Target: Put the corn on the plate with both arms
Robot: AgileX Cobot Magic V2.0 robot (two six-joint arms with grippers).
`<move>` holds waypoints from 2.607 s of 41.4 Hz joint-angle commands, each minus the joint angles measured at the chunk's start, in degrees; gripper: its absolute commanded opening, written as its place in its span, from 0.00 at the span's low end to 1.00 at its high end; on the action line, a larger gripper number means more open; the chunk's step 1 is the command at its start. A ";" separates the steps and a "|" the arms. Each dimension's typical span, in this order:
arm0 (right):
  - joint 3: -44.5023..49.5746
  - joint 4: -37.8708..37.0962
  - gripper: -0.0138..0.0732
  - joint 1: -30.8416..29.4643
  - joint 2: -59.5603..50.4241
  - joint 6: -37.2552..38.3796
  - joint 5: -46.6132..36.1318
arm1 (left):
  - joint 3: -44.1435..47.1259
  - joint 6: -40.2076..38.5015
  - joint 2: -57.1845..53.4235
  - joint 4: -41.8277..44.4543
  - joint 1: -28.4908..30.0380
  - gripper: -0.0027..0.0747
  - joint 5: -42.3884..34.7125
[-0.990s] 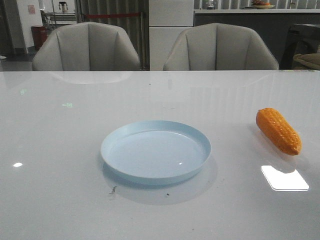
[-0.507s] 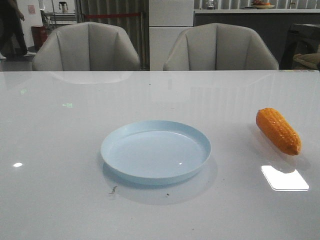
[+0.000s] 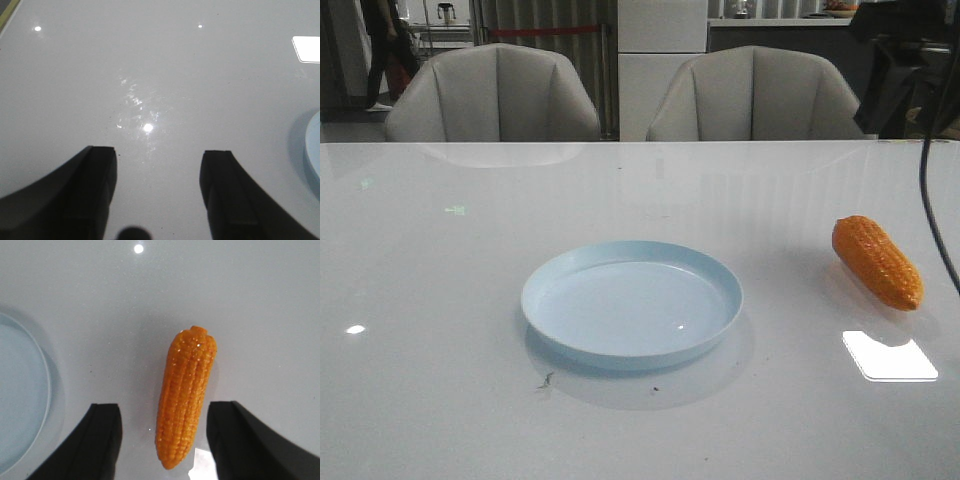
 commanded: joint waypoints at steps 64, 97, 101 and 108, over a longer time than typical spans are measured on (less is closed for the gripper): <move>-11.06 -6.55 0.72 -0.25 20.52 5.68 0.18 | -1.66 -0.27 -0.33 -0.38 0.12 0.60 -1.12; -34.53 -3.03 0.53 6.28 20.73 -0.46 14.41 | -1.66 -0.27 -0.33 -0.28 0.12 0.60 -1.55; -36.70 -1.84 0.53 9.14 20.73 -0.50 15.65 | -1.66 -0.27 -0.33 -0.28 0.12 0.60 -1.55; -36.90 -1.02 0.53 15.32 21.12 -0.50 16.31 | -1.66 -0.27 -0.33 -0.28 0.12 0.60 -1.55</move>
